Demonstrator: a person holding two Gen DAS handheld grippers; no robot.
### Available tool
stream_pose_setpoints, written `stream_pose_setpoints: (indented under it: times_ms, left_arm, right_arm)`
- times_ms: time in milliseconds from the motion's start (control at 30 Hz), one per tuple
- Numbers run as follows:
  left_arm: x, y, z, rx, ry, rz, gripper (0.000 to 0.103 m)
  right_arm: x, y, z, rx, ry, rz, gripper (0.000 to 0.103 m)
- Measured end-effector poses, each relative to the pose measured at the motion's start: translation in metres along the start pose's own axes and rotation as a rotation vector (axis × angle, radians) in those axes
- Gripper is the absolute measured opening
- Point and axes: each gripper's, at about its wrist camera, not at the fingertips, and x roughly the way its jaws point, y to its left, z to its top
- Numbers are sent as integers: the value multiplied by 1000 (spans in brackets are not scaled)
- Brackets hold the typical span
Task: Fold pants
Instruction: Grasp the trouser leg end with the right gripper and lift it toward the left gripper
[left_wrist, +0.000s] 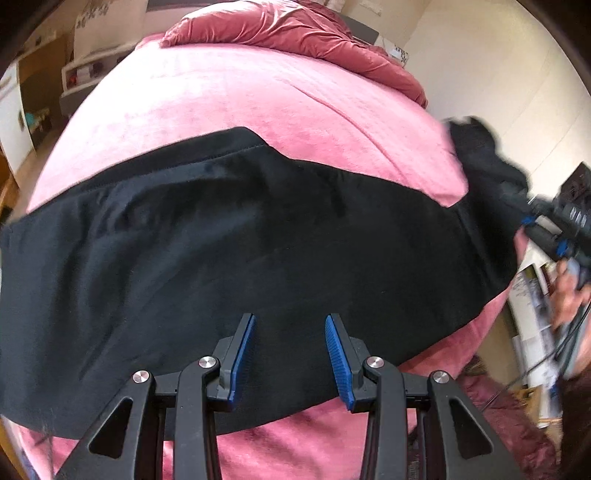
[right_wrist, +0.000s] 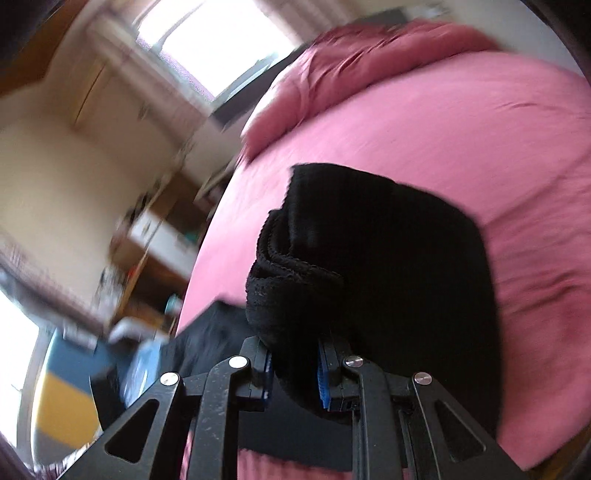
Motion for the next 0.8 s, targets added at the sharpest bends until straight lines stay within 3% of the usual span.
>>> stream_pose_setpoints:
  times_ms: [233,433,533,633,733,800]
  left_arm:
    - [-12,10,2,-59,-7,-107,39]
    - [-15,22,11,-129,6,-225,40]
    - [-9,27,18,-187,33,-309,45]
    - [-4,29,27,-236,49,-378,47]
    - [4,28,35,-267,80,-420,50]
    - [11,28,39,-287,103,-435,52]
  right_arm:
    - [95,61,-51,-170,254,14,18]
    - [133,70,-83,-261,336,-63,23]
    - [134,68,-88,-280,338,-68,24]
    - [131,72,-90,-274,346,-50,33]
    - [118,75,-92,-260,365,23,57]
    - [105,75,-93,-267,363,37,58]
